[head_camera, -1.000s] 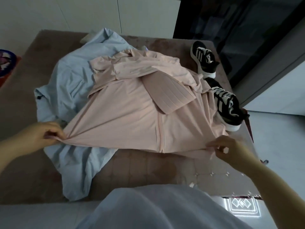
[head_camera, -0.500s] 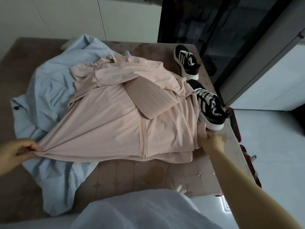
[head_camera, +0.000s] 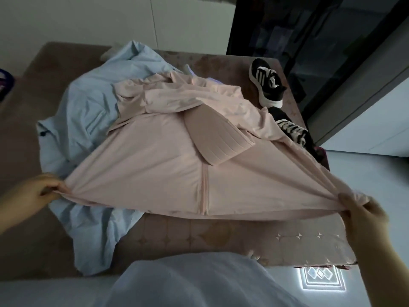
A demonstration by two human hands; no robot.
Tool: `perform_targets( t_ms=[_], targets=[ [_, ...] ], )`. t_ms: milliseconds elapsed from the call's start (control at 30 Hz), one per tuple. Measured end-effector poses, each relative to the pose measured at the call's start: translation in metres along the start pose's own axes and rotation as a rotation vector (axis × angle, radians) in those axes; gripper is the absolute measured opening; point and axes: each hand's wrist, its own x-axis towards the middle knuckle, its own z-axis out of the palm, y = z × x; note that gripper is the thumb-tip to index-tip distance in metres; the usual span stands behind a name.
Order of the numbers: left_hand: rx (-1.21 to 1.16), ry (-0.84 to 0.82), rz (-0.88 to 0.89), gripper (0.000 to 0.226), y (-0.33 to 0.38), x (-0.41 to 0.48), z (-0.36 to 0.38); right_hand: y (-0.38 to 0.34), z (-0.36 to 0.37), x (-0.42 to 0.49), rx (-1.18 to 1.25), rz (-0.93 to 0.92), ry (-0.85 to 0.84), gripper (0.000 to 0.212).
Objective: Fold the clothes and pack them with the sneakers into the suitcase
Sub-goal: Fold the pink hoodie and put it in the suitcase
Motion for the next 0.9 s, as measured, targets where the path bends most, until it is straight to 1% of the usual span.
perform_targets(
  t_ms=[67,100,133,167,233,267,300,333,367,433,467,533,600,667,700,767,800,833,900],
  targets=[
    [0.080,0.023,0.022,0.043,0.047,-0.008,-0.006,0.017,0.002,0.000,-0.237,0.006,0.025,0.022],
    [0.083,0.012,0.050,0.049,0.064,-0.012,-0.009,0.026,0.005,0.002,-0.324,0.037,-0.002,0.022],
    [0.068,-0.016,0.059,0.053,0.070,-0.011,-0.010,0.031,0.010,0.000,-0.421,0.069,-0.027,0.021],
    [0.018,-0.047,0.029,0.056,0.070,-0.009,-0.012,0.036,0.015,0.001,-0.497,0.095,-0.035,0.025],
    [0.027,-0.148,-0.007,0.056,0.078,-0.006,-0.018,0.035,0.028,-0.001,-0.682,0.114,-0.010,0.051],
    [0.028,-0.157,-0.008,0.056,0.084,-0.006,-0.022,0.029,0.036,-0.008,-0.781,0.072,0.038,0.061],
    [0.015,-0.127,0.003,0.056,0.089,-0.005,-0.024,0.025,0.044,-0.013,-0.864,-0.024,0.077,0.066],
    [-0.005,-0.071,0.006,0.056,0.094,-0.005,-0.027,0.018,0.053,-0.022,-0.910,-0.128,0.073,0.066],
    [-0.033,-0.011,-0.005,0.054,0.098,-0.004,-0.031,0.010,0.063,-0.031,-0.934,-0.236,0.033,0.061],
    [-0.111,0.076,-0.057,0.046,0.109,-0.004,-0.037,0.004,0.087,-0.050,-0.991,-0.433,-0.110,0.048],
    [-0.187,0.085,-0.088,0.044,0.116,-0.005,-0.041,0.004,0.101,-0.059,-1.021,-0.534,-0.228,0.042],
    [-0.370,0.028,-0.119,0.037,0.137,-0.010,-0.047,0.004,0.133,-0.077,-0.989,-0.720,-0.514,0.028],
    [-0.494,-0.088,-0.094,0.036,0.165,-0.015,-0.053,-0.002,0.169,-0.104,-0.854,-0.824,-0.809,0.027],
    [-0.479,-0.191,-0.008,0.042,0.195,-0.018,-0.058,-0.011,0.206,-0.138,-0.727,-0.834,-1.041,0.025],
    [-0.432,-0.220,0.042,0.048,0.208,-0.017,-0.060,-0.017,0.224,-0.158,-0.682,-0.808,-1.139,0.033],
    [-0.359,-0.266,0.120,0.057,0.228,-0.015,-0.062,-0.025,0.259,-0.196,-0.631,-0.671,-1.304,0.061],
    [-0.348,-0.270,0.145,0.061,0.233,-0.013,-0.063,-0.027,0.275,-0.212,-0.606,-0.590,-1.338,0.070],
    [-0.345,-0.259,0.161,0.064,0.237,-0.011,-0.064,-0.029,0.288,-0.226,-0.565,-0.526,-1.330,0.069],
    [-0.381,-0.227,0.157,0.066,0.239,-0.007,-0.068,-0.030,0.308,-0.239,-0.517,-0.455,-1.210,0.049]
  ],
)
